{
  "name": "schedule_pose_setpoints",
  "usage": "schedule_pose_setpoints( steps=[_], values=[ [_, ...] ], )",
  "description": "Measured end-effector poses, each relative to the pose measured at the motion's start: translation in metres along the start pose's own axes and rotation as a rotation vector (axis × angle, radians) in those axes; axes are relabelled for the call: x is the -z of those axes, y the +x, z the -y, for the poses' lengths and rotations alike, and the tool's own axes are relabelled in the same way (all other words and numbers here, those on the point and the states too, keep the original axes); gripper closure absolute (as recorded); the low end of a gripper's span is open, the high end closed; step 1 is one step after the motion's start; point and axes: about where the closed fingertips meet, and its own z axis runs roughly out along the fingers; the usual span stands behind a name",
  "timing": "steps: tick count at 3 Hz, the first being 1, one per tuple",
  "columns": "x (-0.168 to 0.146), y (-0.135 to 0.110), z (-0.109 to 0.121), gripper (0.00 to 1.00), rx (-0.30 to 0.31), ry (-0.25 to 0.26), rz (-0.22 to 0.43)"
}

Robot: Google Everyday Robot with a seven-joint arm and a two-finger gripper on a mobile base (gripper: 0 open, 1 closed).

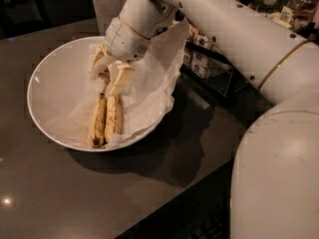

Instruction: Pick banana from white bowl

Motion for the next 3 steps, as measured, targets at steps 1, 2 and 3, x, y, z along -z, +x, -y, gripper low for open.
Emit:
schedule_pose_setpoints(
  steps=[1,2,3],
  values=[
    [0.0,0.005,-0.003,0.5,-0.012,0.001,0.003],
    [0.0,0.012,-0.002,0.5,-0.022,-0.003,0.011],
    [-0.001,0.016,0.0,0.64,-0.026,-0.008,0.016]
  ],
)
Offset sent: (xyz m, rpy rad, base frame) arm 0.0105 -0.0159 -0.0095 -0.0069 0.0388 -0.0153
